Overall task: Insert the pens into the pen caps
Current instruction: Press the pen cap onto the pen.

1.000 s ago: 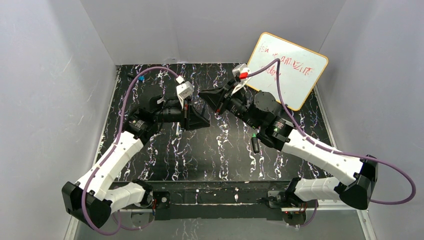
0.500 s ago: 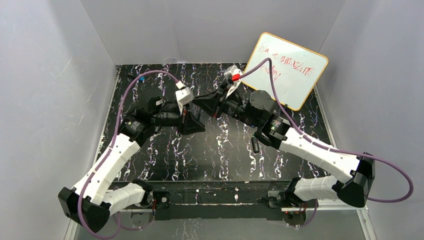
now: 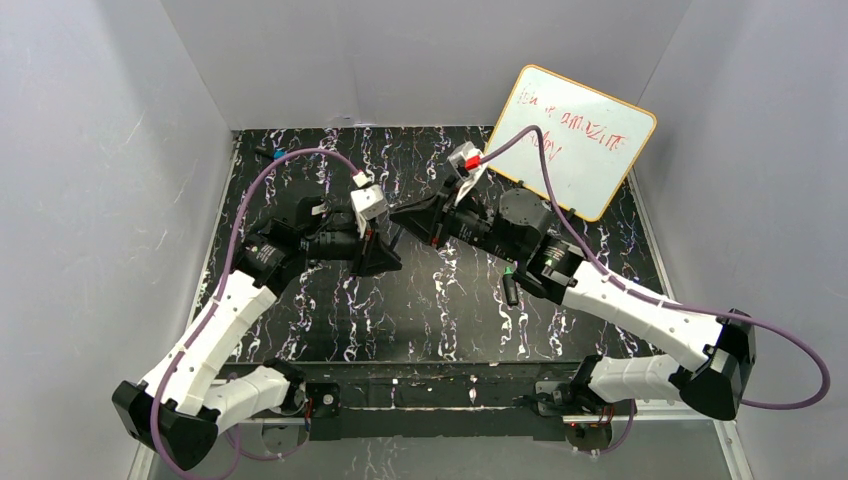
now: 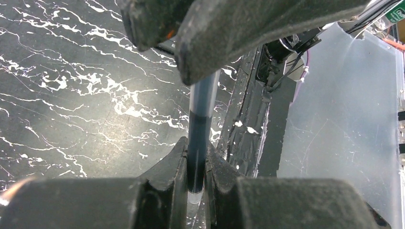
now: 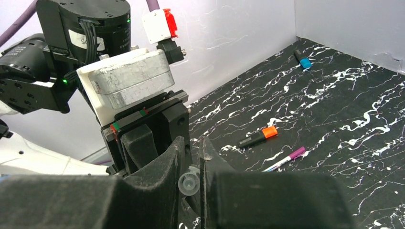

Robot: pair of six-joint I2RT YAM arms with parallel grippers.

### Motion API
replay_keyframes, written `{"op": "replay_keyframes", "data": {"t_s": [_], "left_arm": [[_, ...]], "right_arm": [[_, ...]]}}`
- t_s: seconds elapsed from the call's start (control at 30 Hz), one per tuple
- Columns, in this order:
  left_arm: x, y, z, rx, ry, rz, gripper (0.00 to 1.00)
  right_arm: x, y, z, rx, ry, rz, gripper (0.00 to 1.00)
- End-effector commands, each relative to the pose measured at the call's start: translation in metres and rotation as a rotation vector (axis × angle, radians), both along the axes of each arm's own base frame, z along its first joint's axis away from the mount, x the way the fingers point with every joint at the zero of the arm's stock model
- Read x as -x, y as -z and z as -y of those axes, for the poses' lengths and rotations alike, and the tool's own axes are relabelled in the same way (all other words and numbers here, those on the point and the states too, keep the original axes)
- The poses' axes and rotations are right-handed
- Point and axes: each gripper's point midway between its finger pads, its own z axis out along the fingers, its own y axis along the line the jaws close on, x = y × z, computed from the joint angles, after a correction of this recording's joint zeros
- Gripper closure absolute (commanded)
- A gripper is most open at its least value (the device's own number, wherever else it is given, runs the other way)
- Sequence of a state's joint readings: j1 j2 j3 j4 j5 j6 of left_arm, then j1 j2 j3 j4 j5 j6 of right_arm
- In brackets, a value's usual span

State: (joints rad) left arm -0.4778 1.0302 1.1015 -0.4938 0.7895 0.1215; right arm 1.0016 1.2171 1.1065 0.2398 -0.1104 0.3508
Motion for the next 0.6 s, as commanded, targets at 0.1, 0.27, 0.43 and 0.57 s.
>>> {"op": "replay_keyframes", "data": {"t_s": [0.1, 0.27, 0.43, 0.57], "left_arm": [[-0.038, -0.131, 0.008, 0.321, -0.120, 0.386, 1.00], [-0.038, -0.145, 0.013, 0.387, -0.111, 0.391, 1.00], [-0.038, -0.146, 0.015, 0.381, -0.097, 0.381, 1.00], [-0.031, -0.132, 0.023, 0.341, -0.005, 0.310, 1.00]], "right_arm": [[0.071, 0.124, -0.007, 0.278, -0.237, -0.329, 0.99], [0.070, 0.118, -0.019, 0.226, -0.244, -0.334, 0.99], [0.080, 0.129, -0.028, 0.239, -0.266, -0.352, 0.99], [0.095, 0.148, -0.031, 0.300, -0.308, -0.386, 0.99]]}}
